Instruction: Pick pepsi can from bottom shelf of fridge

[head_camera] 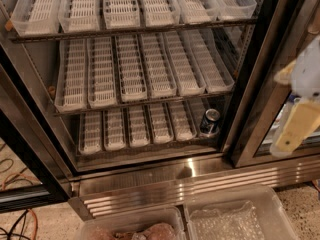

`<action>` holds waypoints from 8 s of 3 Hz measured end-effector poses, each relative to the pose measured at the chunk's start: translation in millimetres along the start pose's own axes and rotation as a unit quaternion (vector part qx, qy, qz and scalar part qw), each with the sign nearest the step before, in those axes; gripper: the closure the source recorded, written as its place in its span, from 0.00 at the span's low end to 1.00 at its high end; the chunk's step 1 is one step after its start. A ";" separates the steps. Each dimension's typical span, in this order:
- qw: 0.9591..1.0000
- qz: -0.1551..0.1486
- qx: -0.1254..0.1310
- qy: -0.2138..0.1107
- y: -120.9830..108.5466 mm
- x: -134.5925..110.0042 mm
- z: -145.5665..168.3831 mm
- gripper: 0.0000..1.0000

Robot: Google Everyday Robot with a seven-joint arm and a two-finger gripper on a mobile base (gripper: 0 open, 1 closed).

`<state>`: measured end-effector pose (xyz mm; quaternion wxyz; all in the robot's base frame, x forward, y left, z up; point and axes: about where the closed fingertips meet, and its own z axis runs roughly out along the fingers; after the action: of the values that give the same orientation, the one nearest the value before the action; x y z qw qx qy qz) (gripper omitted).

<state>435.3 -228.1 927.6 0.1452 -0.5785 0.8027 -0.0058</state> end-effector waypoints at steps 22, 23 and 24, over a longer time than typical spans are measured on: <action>0.755 0.455 0.263 -0.392 -10.0 -33.4 299.8 0.00; 0.753 0.460 0.256 -0.396 -4.9 -35.2 305.0 0.00; 0.753 0.446 0.249 -0.415 0.7 -58.3 320.9 0.00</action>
Offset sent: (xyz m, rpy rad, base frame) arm -0.0657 0.0246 -0.2809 0.1173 0.4133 -0.0550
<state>528.4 -122.7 633.4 0.5890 -0.0437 0.8007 0.1000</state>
